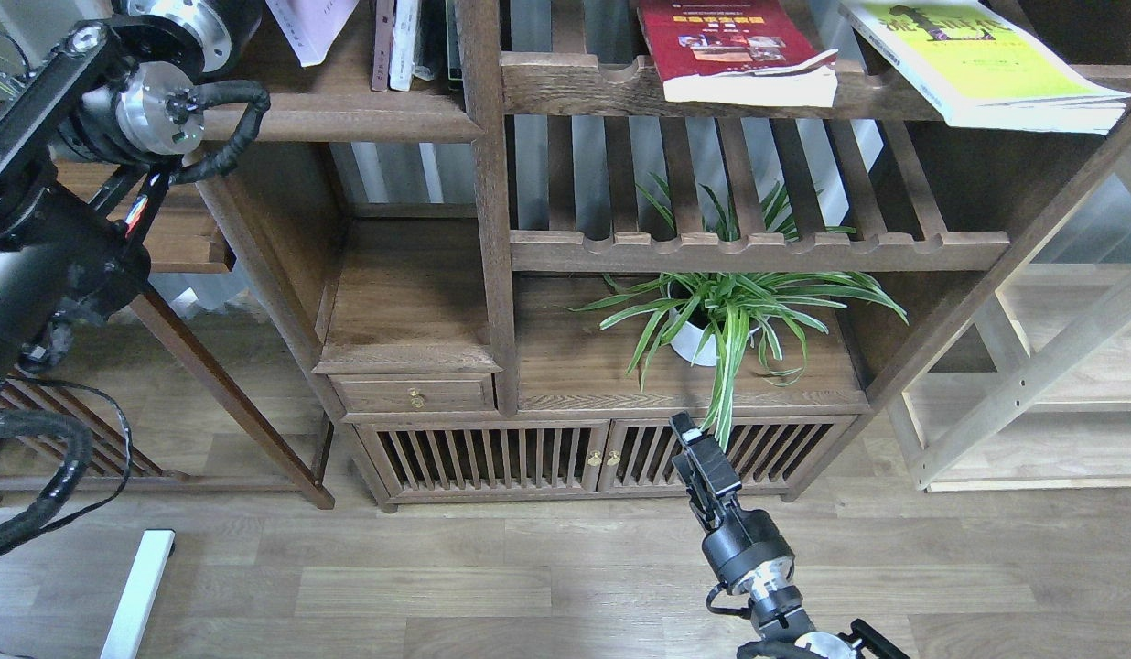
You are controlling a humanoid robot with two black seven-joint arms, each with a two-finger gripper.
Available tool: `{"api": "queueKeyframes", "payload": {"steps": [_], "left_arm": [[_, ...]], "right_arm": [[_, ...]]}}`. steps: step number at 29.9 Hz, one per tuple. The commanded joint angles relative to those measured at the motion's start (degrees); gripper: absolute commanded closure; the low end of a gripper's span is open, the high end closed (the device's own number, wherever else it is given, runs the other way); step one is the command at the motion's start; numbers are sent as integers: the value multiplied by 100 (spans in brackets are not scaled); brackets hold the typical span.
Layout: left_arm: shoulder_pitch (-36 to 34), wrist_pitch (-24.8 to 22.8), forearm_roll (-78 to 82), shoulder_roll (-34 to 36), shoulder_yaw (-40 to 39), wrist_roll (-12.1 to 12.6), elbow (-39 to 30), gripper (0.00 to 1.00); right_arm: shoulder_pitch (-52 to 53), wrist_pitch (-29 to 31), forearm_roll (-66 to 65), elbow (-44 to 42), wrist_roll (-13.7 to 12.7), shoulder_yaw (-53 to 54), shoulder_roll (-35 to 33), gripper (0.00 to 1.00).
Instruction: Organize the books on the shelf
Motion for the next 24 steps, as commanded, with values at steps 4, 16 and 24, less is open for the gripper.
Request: {"api": "queueKeyframes", "payload": {"steps": [4,16,24], "left_arm": [[59,-93,0,52,173,-200,11,97],[173,-296,-35,78,357,-569,213,97],[296,-357,-35,78,357,-569,248,94]], "right_arm": [[-22,0,0,-2,0,45,0,1],[-136,0,0,-2,9,45,0,1],[-127,0,0,-2,0,54,0,1]]}}
